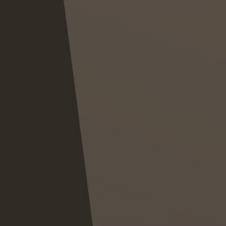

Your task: Pick up the metallic utensils from the counter and place them in the open drawer. Make sure not to pick up any wooden utensils.

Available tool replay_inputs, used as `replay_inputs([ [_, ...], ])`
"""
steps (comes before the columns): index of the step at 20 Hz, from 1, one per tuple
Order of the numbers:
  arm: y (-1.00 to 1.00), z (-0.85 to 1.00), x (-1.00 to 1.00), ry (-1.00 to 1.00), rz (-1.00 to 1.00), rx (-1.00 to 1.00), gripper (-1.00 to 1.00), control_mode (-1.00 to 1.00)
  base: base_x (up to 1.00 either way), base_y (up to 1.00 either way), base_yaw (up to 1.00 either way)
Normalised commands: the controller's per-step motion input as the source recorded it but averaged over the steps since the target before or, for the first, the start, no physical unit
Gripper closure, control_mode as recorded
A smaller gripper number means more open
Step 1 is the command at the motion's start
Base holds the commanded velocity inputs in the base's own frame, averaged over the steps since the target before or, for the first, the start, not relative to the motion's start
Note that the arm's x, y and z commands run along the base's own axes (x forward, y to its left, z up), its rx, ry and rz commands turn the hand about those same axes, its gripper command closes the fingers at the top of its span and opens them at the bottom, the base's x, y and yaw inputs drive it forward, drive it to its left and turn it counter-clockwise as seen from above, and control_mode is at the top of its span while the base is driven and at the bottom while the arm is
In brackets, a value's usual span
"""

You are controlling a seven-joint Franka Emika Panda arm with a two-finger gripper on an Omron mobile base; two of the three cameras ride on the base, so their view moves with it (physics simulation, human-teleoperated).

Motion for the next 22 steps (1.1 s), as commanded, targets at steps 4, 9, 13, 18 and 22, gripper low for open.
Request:
replay_inputs([
  [4,0.65,-0.04,-0.10,-0.05,0.00,0.15,1.00,-1.00,0.00,0.00,0.00],
  [9,0.77,0.13,-0.07,-0.03,0.00,0.08,1.00,-1.00,0.00,0.00,0.00],
  [13,0.42,0.95,0.02,0.00,0.00,-0.02,1.00,-1.00,0.00,0.00,0.00],
  [18,0.39,0.90,0.03,0.01,0.01,-0.04,1.00,-1.00,0.00,0.00,0.00],
  [22,0.25,0.62,0.00,0.00,0.01,-0.08,1.00,-1.00,0.00,0.00,0.00],
])
